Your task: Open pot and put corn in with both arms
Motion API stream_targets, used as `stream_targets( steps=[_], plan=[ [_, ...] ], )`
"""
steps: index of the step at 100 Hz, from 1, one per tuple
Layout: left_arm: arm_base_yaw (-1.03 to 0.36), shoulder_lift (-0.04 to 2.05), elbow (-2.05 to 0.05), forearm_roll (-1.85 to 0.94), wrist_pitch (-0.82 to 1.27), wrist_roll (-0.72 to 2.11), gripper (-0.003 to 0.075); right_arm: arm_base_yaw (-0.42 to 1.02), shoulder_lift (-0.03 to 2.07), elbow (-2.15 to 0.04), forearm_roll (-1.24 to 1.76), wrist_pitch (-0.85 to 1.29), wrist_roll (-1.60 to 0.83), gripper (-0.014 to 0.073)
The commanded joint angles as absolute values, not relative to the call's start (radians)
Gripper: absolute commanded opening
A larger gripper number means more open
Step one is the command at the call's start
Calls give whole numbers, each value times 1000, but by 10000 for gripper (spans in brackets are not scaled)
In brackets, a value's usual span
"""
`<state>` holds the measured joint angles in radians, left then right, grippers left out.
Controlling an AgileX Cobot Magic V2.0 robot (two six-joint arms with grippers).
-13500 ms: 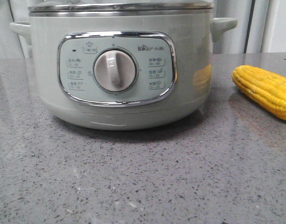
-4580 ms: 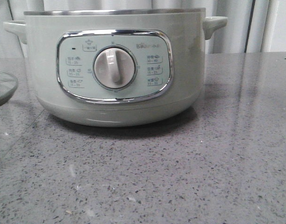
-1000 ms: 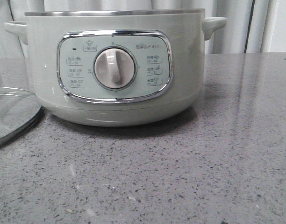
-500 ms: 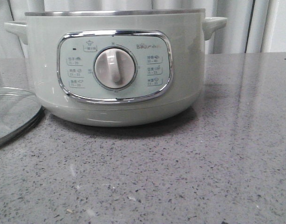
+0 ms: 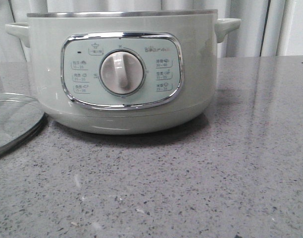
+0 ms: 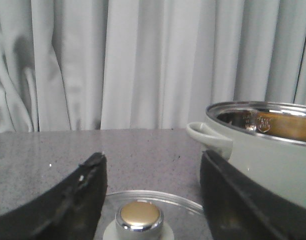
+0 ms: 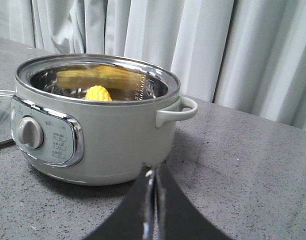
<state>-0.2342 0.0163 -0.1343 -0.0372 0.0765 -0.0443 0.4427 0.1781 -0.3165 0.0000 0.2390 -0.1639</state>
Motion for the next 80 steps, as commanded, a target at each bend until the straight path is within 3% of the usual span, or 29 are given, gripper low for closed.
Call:
stream_targets(
  steps=[1, 24, 37, 80],
  plan=[
    [-228, 18, -122, -45, 0, -51, -20, 443, 184, -344, -12, 152, -172, -71],
    [-91, -35, 25, -45, 31, -51, -20, 443, 184, -344, -12, 152, -172, -71],
    [-22, -35, 22, -45, 150, -51, -20, 443, 184, -344, -12, 152, -172, -71],
    [-13, -35, 22, -57, 218, -51, -20, 443, 184, -344, -12, 152, -172, -71]
  ],
)
